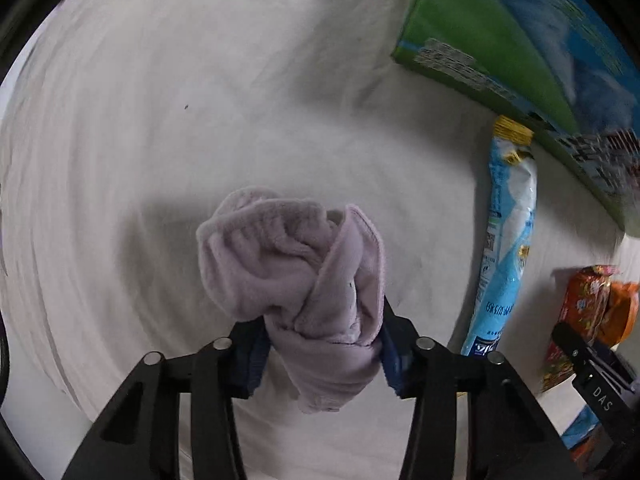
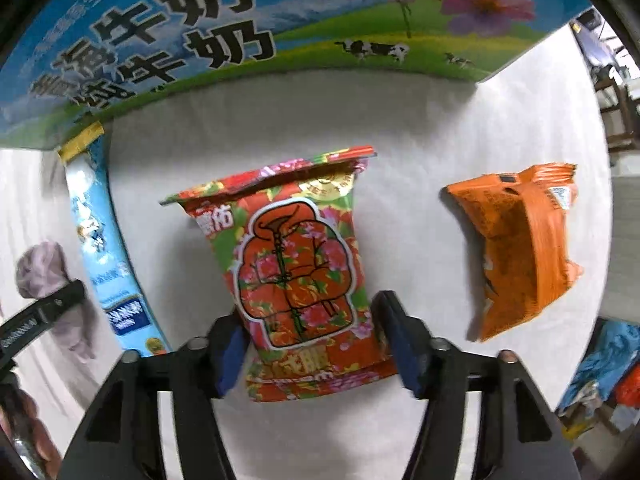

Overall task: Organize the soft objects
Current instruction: 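Grasp the pink cloth with the left gripper while the right grasps the red floral snack bag, then carry the cloth and snack bag into the box and open both grippers, then lift both grippers out of the box toward the last items, then grasp the blue milk tube with the left gripper while the right grasps the orange snack bag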

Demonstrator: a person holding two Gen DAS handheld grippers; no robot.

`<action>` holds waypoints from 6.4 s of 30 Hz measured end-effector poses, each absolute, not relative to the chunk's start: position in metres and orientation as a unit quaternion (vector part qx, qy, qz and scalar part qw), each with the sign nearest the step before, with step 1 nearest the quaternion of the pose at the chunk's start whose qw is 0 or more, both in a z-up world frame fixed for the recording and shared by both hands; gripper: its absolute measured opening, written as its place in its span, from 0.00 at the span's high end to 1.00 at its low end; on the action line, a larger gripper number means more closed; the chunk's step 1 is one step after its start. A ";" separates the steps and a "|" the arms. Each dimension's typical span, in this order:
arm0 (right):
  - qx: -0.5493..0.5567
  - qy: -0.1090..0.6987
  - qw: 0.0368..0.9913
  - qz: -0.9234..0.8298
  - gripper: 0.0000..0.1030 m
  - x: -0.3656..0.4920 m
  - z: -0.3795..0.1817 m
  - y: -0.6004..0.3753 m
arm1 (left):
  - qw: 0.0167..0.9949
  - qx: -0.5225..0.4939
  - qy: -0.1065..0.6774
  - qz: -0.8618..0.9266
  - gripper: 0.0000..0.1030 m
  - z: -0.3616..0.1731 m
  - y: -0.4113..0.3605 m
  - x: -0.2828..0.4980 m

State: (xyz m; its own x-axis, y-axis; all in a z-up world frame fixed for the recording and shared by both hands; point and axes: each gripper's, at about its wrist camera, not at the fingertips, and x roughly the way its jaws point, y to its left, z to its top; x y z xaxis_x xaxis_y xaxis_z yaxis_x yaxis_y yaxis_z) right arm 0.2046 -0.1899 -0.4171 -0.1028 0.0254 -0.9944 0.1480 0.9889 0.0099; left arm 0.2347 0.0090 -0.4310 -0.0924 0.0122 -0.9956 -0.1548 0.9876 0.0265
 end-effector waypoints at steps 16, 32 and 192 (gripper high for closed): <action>0.043 0.727 0.685 -0.021 0.54 0.158 -0.379 -0.150 | 0.713 -0.037 0.700 0.021 0.66 -0.360 -0.069 0.193; 0.056 0.647 0.760 0.000 0.54 0.160 -0.228 -0.196 | 0.791 -0.019 0.609 -0.061 0.66 -0.219 -0.058 0.211; 0.067 0.729 0.675 -0.090 0.26 0.218 -0.424 -0.298 | 0.703 0.028 0.711 -0.013 0.76 -0.409 -0.089 0.266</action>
State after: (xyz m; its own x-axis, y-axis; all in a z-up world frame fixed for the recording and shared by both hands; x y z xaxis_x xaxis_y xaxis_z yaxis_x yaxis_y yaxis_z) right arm 0.2183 -0.2980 -0.4244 -0.0799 -0.0241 -0.9965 0.2193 0.9748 -0.0412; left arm 0.2656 -0.0892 -0.4089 -0.0105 0.0221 -0.9997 0.0578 0.9981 0.0214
